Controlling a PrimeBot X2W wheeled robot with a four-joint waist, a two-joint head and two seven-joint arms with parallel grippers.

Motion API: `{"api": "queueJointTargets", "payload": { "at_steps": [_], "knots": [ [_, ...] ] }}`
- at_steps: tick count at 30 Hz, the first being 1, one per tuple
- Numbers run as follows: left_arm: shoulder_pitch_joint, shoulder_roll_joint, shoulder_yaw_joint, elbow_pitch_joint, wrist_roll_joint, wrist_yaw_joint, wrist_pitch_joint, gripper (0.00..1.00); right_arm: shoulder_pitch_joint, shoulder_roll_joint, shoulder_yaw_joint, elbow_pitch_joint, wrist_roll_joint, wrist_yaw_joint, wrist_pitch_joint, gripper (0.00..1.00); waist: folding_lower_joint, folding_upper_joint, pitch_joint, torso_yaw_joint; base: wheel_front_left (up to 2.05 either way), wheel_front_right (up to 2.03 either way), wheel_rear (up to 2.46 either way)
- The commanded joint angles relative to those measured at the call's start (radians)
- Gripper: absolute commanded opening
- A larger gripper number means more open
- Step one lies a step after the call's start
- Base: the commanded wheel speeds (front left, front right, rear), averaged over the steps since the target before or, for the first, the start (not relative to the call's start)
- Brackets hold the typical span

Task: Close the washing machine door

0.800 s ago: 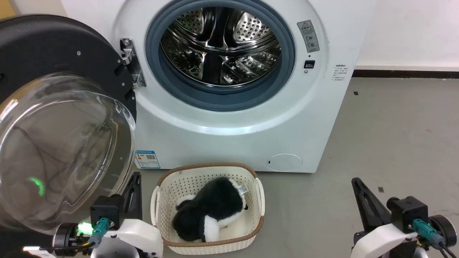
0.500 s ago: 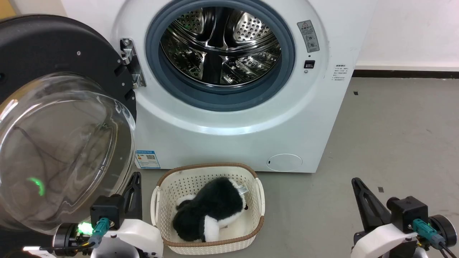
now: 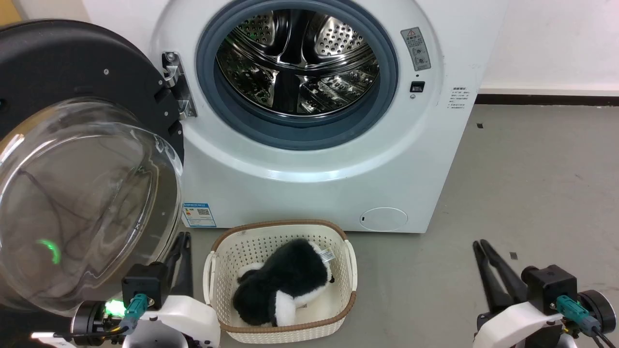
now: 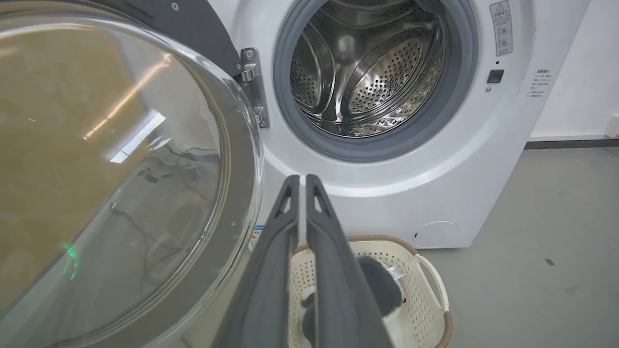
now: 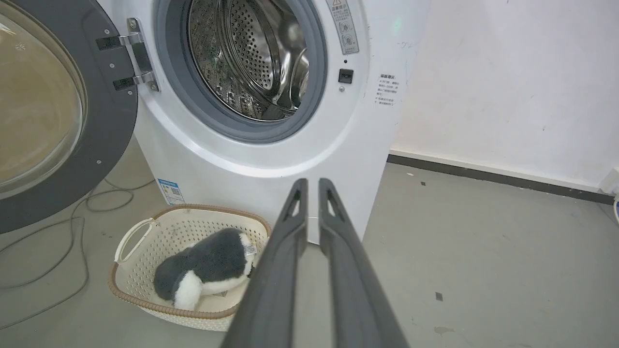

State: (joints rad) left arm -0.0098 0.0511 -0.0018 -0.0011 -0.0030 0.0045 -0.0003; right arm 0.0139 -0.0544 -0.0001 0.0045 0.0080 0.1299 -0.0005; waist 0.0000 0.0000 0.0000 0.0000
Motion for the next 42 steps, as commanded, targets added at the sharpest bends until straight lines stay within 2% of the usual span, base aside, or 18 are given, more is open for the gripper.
{"api": "queueJointTargets", "payload": {
  "at_steps": [1, 19, 20, 21, 22, 32, 42],
  "knots": [
    [0.0, 0.0, -0.001, 0.0, 0.0, 0.001, 0.0, 1.0, 0.001, 0.0, 0.0, 0.001, 0.001, 0.0, 0.0, 1.0, 0.0, 0.0, 0.0, 0.0, 0.0, 0.0, 0.0],
    [-0.006, 0.001, -0.021, 0.004, -0.001, 0.043, -0.032, 1.0, 0.0, 0.0, -0.02, -0.007, 0.049, 0.0, -0.032, 1.0, 0.0, 0.0, 0.004, 0.004, 0.0, 0.0, 0.0],
    [-0.007, 0.001, -0.023, 0.004, 0.0, 0.046, -0.034, 0.46, 0.0, 0.0, -0.021, -0.008, 0.052, 0.0, -0.034, 1.0, 0.0, 0.0, 0.005, 0.005, 0.0, 0.0, 0.0],
    [-0.008, 0.002, -0.025, 0.004, 0.001, 0.049, -0.036, 0.04, 0.0, 0.0, -0.023, -0.009, 0.055, 0.0, -0.036, 1.0, 0.0, 0.0, 0.005, 0.007, 0.0, 0.0, 0.0],
    [-0.009, 0.003, -0.027, 0.004, 0.002, 0.052, -0.038, 0.0, 0.0, 0.0, -0.024, -0.01, 0.058, 0.0, -0.038, 1.0, 0.0, 0.0, 0.005, 0.008, 0.0, 0.0, 0.0],
    [-0.033, 0.014, -0.032, -0.025, -0.008, 0.073, -0.059, 0.0, 0.0, 0.001, -0.036, -0.017, 0.087, 0.0, -0.059, 1.0, 0.0, 0.0, 0.009, 0.036, 0.0, 0.0, 0.0],
    [-0.095, 0.023, 0.011, -0.098, -0.05, 0.045, -0.08, 0.0, 0.0, 0.001, -0.048, -0.023, 0.111, 0.0, -0.08, 1.0, 0.0, 0.0, 0.019, 0.08, 0.0, 0.0, 0.0]
  ]
}}
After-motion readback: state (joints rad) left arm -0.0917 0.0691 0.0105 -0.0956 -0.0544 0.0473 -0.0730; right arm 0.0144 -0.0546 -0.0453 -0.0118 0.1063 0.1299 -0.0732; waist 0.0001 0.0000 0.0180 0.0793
